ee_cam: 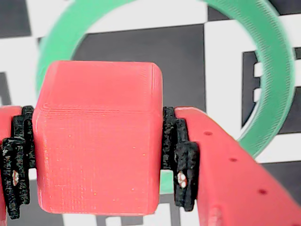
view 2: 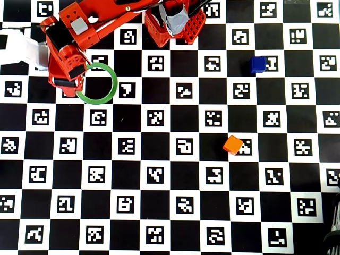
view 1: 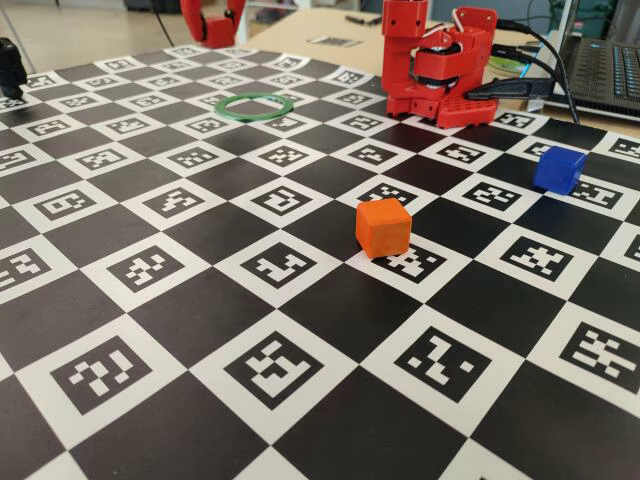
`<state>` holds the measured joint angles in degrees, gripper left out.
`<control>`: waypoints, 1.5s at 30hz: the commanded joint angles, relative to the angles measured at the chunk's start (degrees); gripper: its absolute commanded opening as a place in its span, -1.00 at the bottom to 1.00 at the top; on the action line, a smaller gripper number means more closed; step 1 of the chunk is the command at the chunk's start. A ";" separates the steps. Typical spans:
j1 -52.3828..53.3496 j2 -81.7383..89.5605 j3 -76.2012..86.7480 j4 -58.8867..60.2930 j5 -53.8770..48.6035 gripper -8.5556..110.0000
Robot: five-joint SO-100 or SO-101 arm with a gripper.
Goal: Grab the red cube then put it in the green circle then put the blue cube on top and finally the orange cube on top
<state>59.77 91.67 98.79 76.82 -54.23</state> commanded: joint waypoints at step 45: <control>-1.23 10.11 29.97 -25.22 -3.69 -0.75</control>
<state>58.54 101.07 129.29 52.38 -57.30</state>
